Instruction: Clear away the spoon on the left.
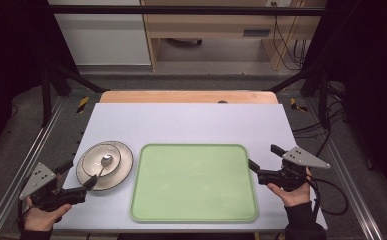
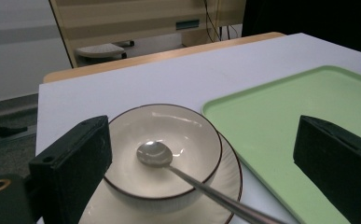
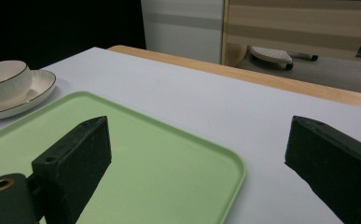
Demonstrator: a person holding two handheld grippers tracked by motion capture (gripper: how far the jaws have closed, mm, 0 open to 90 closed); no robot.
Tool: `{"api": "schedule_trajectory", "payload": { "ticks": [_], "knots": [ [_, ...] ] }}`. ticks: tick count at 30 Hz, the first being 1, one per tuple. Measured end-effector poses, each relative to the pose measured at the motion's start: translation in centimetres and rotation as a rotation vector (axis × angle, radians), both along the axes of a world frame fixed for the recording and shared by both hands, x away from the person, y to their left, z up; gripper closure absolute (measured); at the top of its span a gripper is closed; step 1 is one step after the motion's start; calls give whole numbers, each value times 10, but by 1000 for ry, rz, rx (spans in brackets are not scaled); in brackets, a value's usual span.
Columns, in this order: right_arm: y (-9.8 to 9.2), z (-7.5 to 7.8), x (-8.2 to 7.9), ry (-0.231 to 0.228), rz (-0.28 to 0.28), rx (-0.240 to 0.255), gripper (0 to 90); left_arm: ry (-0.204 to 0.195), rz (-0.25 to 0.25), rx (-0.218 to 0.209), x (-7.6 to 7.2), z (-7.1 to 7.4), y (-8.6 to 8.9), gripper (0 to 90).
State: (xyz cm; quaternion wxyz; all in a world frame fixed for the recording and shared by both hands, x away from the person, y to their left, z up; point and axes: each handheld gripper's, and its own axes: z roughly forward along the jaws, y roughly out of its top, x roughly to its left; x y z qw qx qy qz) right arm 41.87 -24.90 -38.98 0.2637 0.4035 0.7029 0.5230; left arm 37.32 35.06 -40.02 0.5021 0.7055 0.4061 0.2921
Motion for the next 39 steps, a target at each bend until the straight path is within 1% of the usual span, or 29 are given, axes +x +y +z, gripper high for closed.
{"api": "schedule_trajectory", "payload": {
  "ticks": [2,4,7,9,12,15,17,18,20,22,23,24,27,29,31,33,36,37,39],
  "knots": [
    [1,-1,0,1,1,-4,74,3,-7,14,-5,-3,5,35],
    [2,-1,0,4,0,-2,76,9,-14,20,-8,-6,5,35],
    [2,-1,0,7,-1,-3,76,24,-26,58,-11,-9,6,38],
    [2,-1,0,5,-2,-2,77,24,-34,65,-13,-11,6,38],
    [1,0,-1,9,-3,0,79,37,-50,95,-15,-16,4,38],
    [1,0,-1,9,-5,1,81,45,-69,137,-14,-19,1,41],
    [1,0,-1,10,-5,1,81,47,-71,142,-13,-21,-2,67],
    [1,0,-1,10,-5,1,82,49,-73,156,-12,-23,-5,77],
    [1,0,-1,11,-5,0,82,60,-66,170,-10,-26,-9,112],
    [1,-1,-1,10,-6,0,82,63,-60,177,-9,-27,-10,172],
    [1,-1,0,17,-6,1,84,64,-57,204,-7,-31,-14,190],
    [1,-1,0,12,-6,-5,84,66,-55,209,-6,-32,-16,218],
    [1,-2,0,19,-9,-2,84,72,-53,229,-4,-36,-20,317],
    [1,-2,1,21,-9,-1,84,75,-40,245,-4,-38,-23,379],
    [1,-2,1,23,-9,-1,84,70,-19,274,-4,-39,-25,426],
    [0,-2,1,23,-8,2,84,66,-19,270,-5,-38,-26,480],
    [0,-2,1,23,-9,1,84,52,2,282,-7,-35,-25,540],
    [0,-2,1,24,-9,1,84,52,2,282,-7,-35,-25,564],
    [0,-2,1,24,-9,0,84,42,23,286,-9,-34,-24,596]
  ]
}}
